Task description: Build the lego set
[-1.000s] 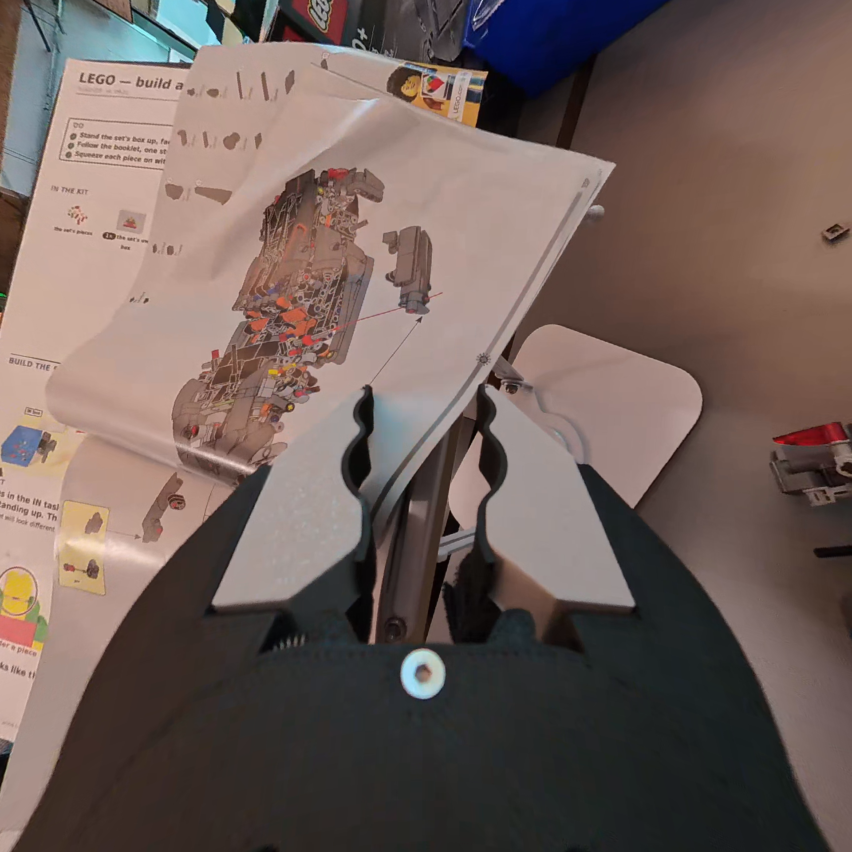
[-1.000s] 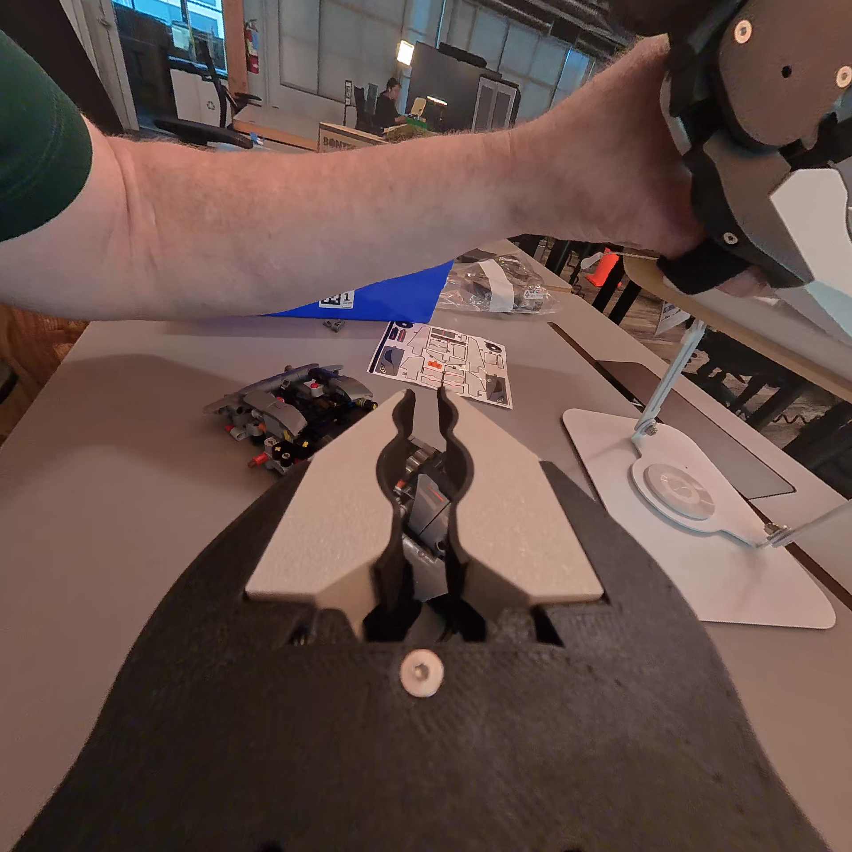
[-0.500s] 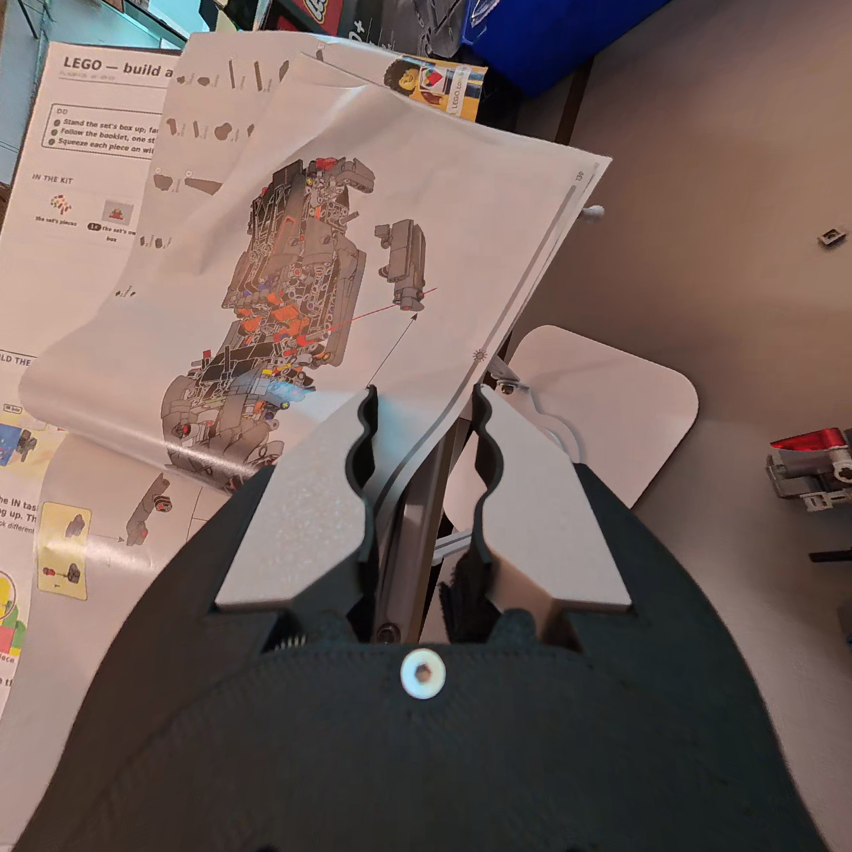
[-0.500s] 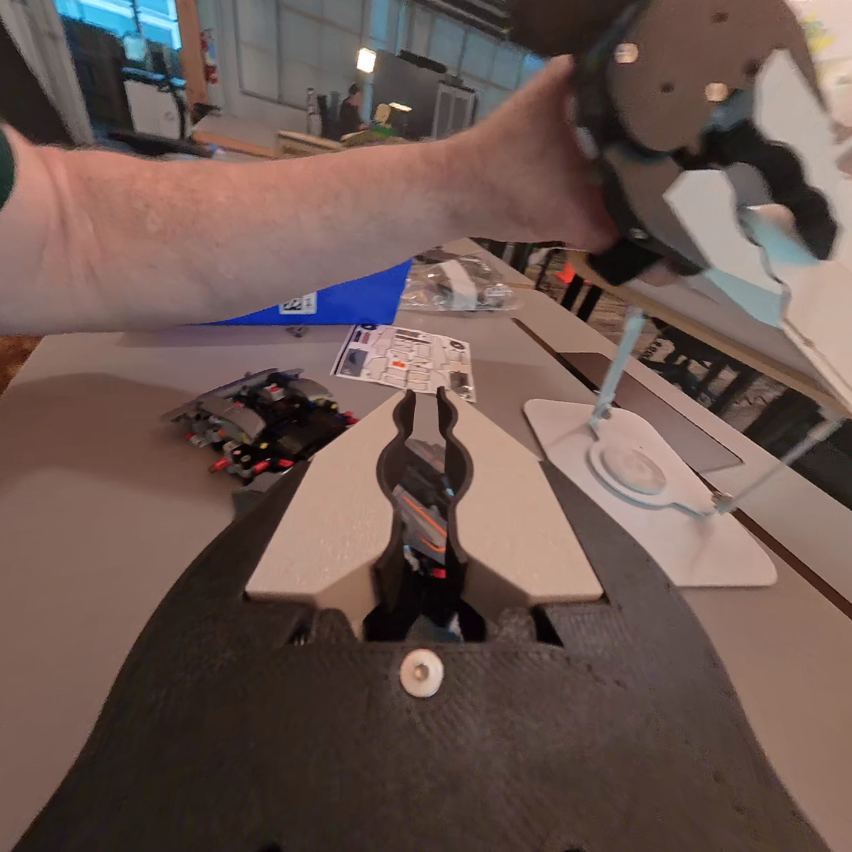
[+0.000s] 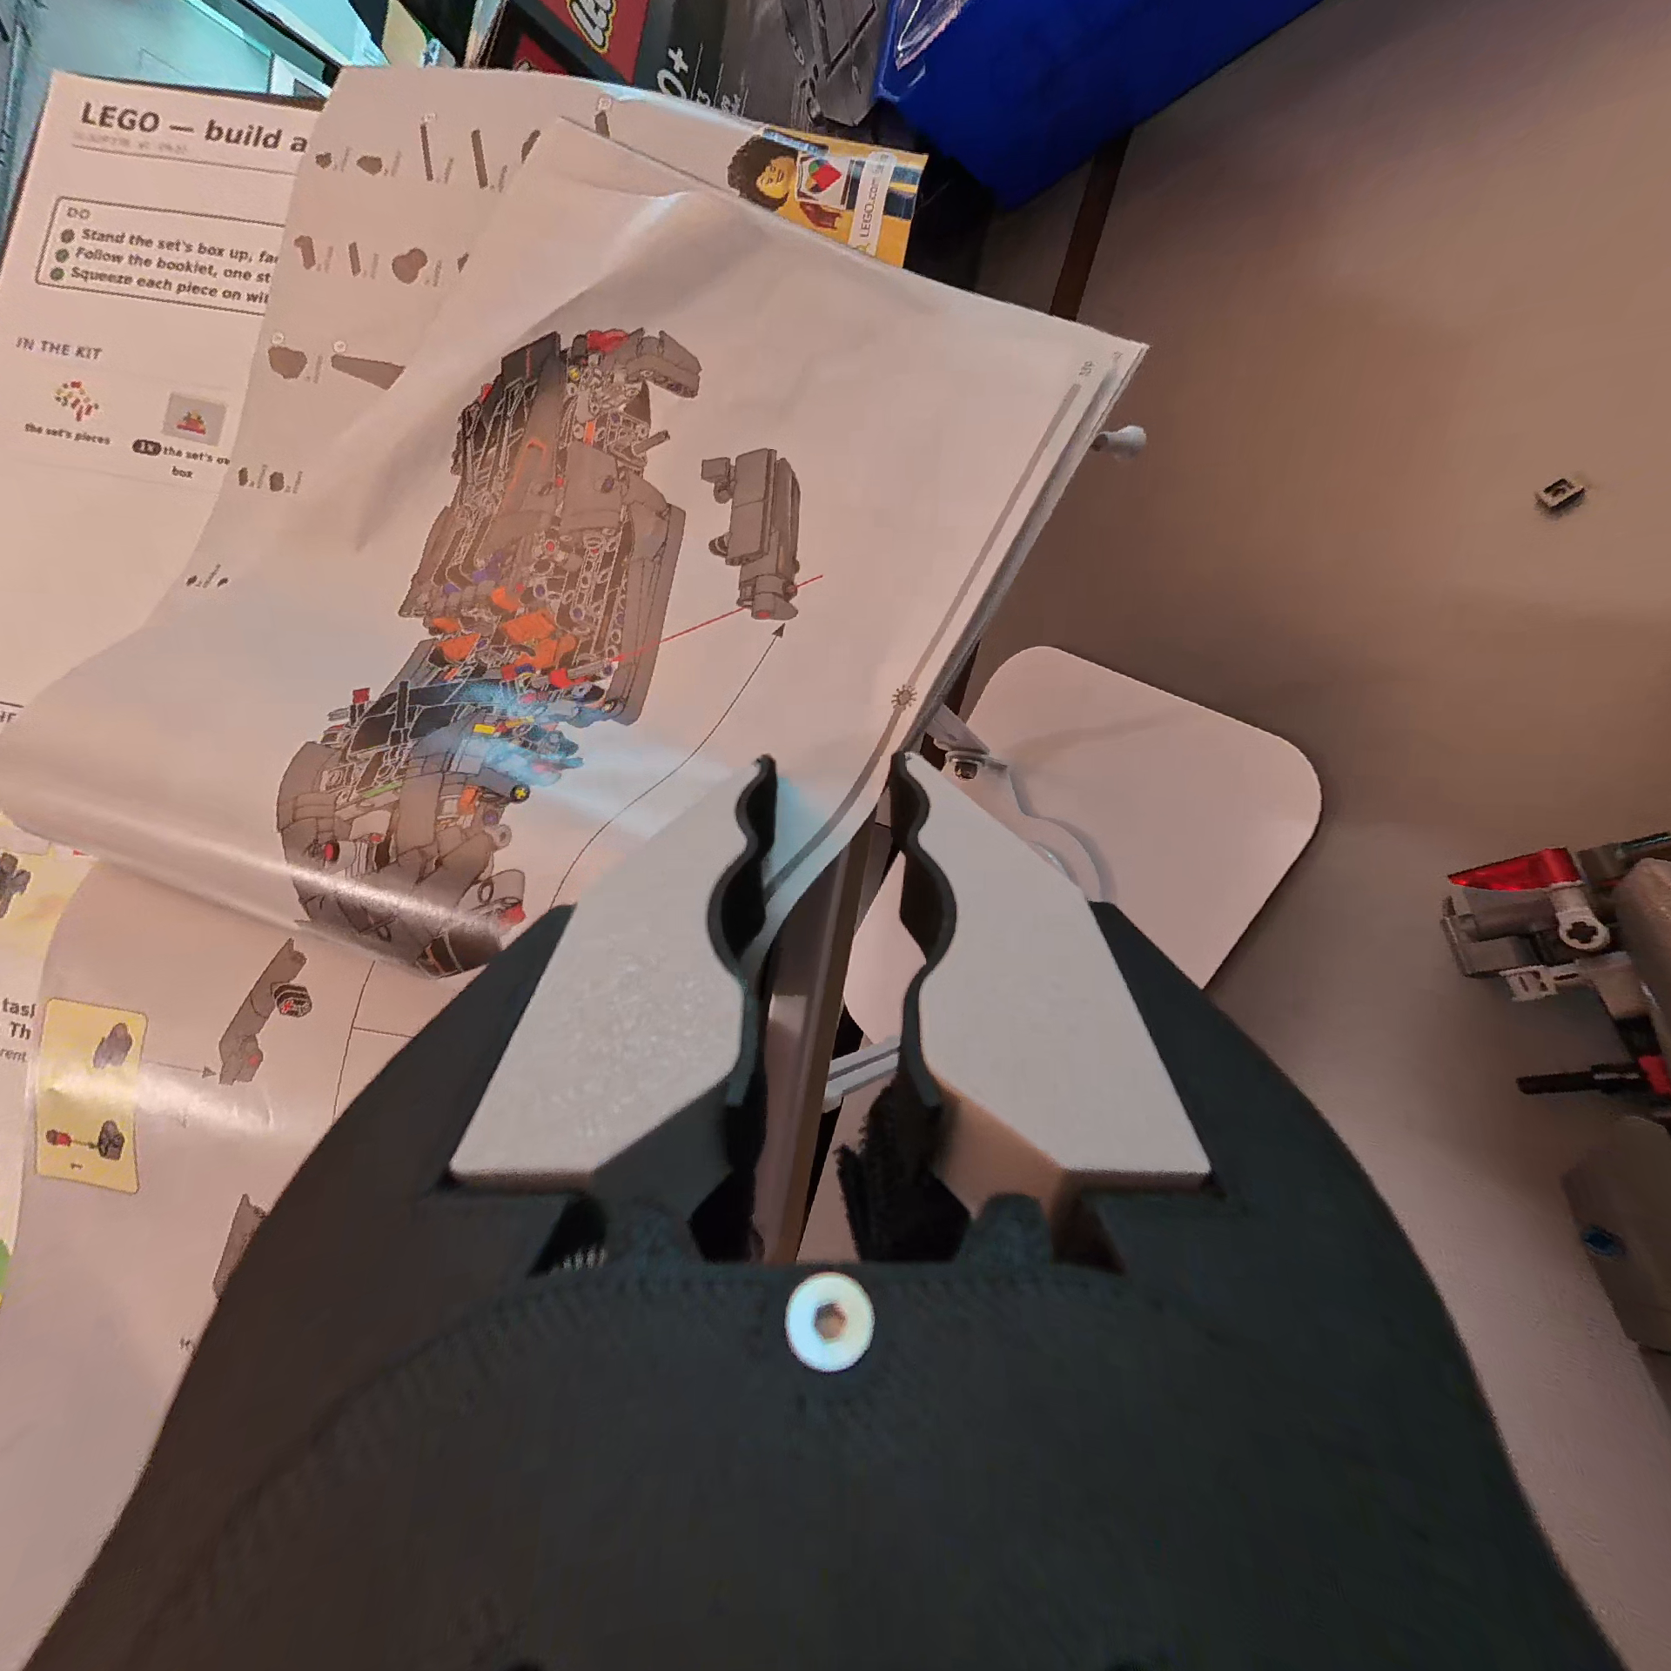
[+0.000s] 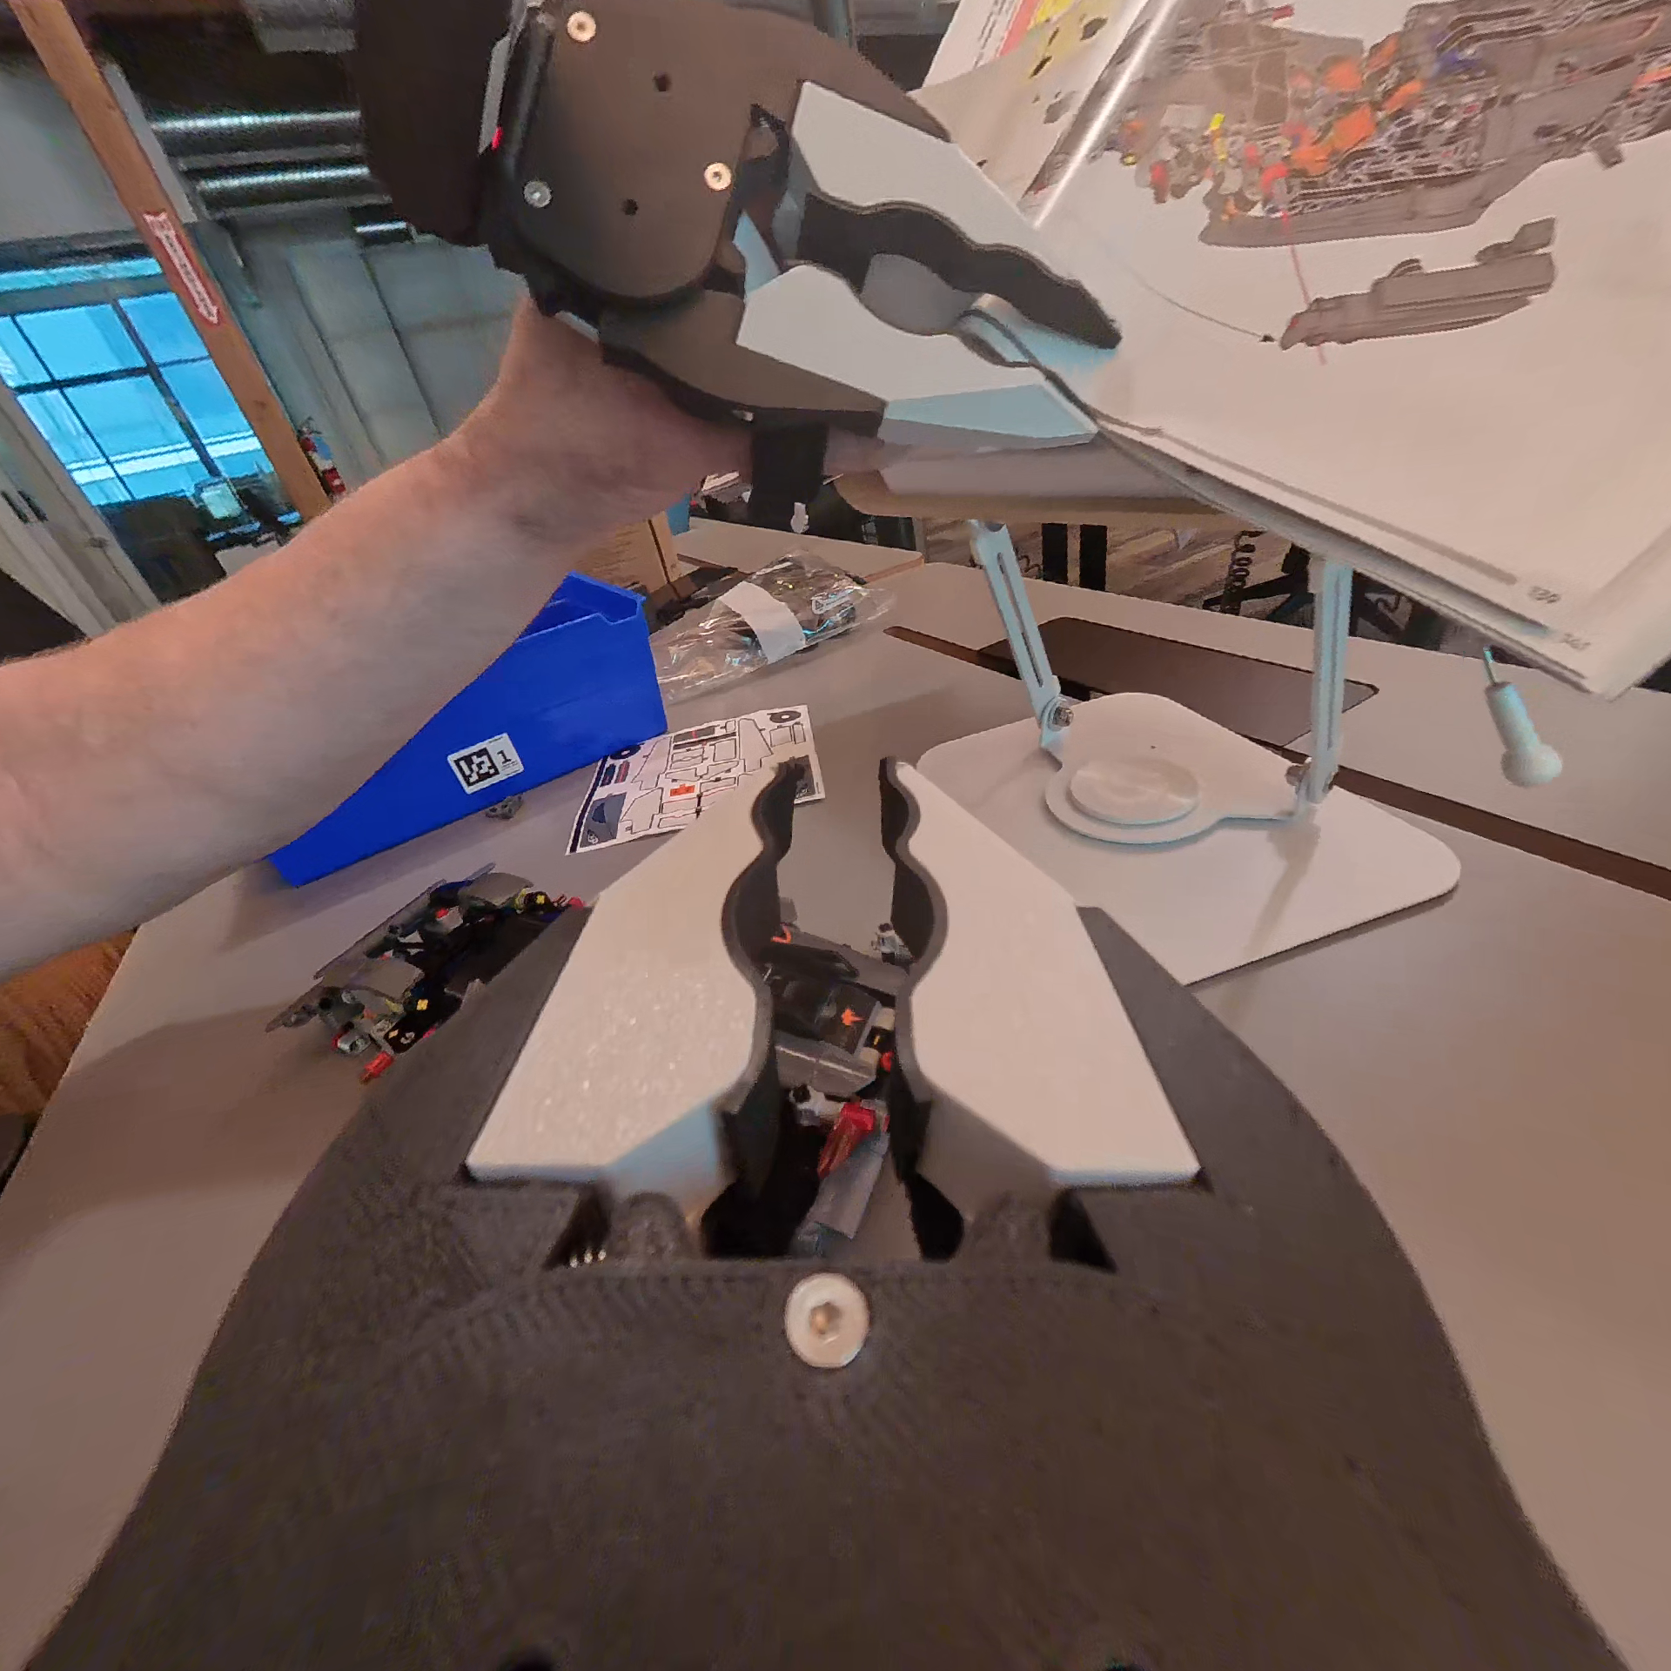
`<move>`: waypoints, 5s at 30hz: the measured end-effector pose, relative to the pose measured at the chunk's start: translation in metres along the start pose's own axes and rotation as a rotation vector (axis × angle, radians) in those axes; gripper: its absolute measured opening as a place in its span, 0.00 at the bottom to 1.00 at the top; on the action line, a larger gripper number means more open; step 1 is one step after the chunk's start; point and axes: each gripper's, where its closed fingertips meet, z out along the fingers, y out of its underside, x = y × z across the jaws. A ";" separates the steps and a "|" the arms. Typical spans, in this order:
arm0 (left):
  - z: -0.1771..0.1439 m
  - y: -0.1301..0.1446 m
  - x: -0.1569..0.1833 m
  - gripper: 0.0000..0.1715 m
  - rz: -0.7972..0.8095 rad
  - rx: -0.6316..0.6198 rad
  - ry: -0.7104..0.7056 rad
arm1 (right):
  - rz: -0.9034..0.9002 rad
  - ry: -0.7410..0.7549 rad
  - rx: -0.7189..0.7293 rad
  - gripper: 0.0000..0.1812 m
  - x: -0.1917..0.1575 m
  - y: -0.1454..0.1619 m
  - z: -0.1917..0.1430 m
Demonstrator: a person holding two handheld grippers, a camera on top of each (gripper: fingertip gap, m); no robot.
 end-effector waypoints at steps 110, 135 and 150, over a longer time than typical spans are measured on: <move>-0.073 0.178 -0.080 0.38 -1.025 -0.082 -0.417 | 0.004 -0.088 -0.083 0.10 -0.016 0.021 0.010; -0.134 0.084 0.076 0.48 -0.630 -0.060 0.049 | -0.027 -0.088 -0.096 0.08 -0.012 0.017 0.005; -0.119 0.108 0.249 0.71 -0.409 -0.454 0.405 | -0.099 -0.093 -0.139 0.08 -0.021 0.023 0.009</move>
